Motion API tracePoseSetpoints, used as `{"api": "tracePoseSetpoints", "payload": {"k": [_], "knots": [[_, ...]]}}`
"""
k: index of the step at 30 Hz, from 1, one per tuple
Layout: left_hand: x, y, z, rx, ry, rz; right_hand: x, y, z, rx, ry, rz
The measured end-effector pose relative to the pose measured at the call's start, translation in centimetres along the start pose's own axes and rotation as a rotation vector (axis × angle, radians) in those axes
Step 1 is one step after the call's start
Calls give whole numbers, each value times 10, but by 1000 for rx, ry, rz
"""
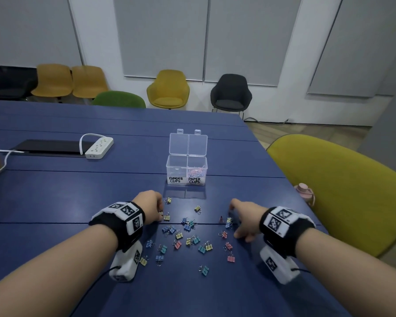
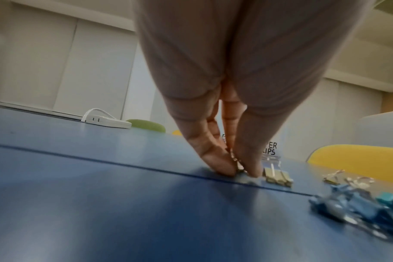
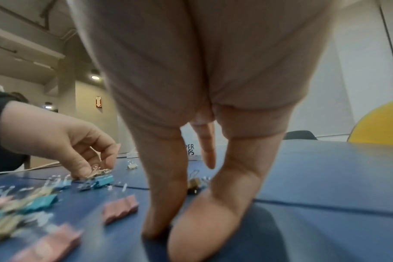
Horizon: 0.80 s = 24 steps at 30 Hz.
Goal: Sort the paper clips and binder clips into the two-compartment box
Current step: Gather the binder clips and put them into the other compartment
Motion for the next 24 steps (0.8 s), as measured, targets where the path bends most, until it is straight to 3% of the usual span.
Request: {"api": "tracePoseSetpoints", "payload": {"k": [3,9,24], "knots": [[-7,7,-2,2,-3,-40,15,13,-5,29,-49,-38],[-26,21,0,166,28,16,37,34,-6,84,-34,-76],[-42,34,10,116,198,112,47,55,-1,126,-135,-65]]}}
Point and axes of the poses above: each hand's wrist, its own y-axis towards the middle knuckle, its own z-axis out of the palm, x = y × z, the point moved 5 cm from there along y, towards the middle knuckle, and after that the axes turned 2 degrees about x, right-handed, at the moved point
